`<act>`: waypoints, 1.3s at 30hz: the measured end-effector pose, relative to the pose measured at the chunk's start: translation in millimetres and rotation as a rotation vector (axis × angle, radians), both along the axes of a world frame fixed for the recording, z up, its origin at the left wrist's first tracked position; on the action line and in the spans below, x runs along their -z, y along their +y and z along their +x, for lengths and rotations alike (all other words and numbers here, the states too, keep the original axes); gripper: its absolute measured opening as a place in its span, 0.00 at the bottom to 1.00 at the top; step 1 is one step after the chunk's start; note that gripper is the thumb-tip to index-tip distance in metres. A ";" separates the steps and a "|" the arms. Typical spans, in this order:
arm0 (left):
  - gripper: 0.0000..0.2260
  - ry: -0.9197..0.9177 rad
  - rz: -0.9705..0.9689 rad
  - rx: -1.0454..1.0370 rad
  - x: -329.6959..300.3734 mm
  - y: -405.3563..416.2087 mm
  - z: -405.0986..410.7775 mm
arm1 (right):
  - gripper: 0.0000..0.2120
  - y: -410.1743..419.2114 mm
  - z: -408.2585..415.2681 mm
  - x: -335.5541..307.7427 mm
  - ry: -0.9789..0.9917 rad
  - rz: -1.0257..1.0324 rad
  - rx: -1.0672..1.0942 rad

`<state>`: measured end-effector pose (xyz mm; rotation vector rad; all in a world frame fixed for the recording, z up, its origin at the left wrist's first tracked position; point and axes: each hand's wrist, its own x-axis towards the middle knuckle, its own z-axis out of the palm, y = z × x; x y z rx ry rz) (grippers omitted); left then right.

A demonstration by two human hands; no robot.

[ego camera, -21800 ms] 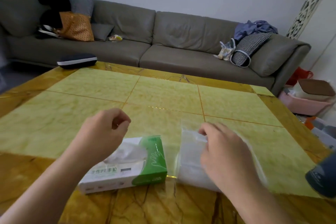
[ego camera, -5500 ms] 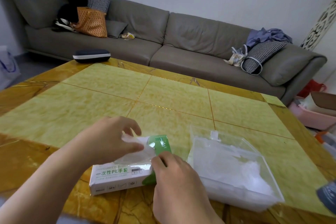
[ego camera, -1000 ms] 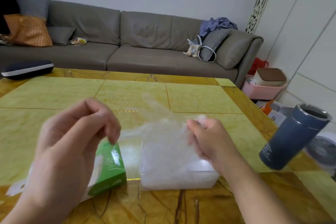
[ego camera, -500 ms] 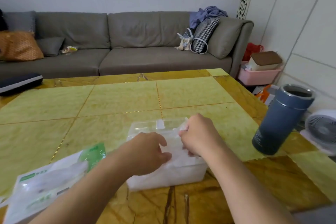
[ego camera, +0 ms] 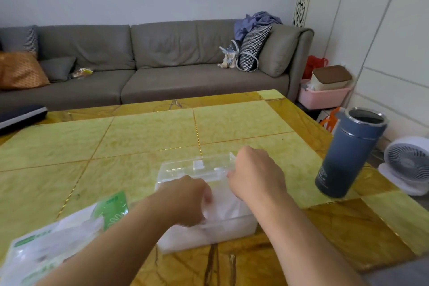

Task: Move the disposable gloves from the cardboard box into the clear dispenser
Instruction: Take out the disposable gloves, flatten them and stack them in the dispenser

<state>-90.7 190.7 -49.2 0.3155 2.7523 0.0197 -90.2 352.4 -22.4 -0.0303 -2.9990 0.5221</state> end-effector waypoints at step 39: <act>0.24 -0.309 -0.123 -0.140 -13.2 12.0 7.7 | 0.43 -47.0 -3.5 12.7 -0.741 0.331 -0.188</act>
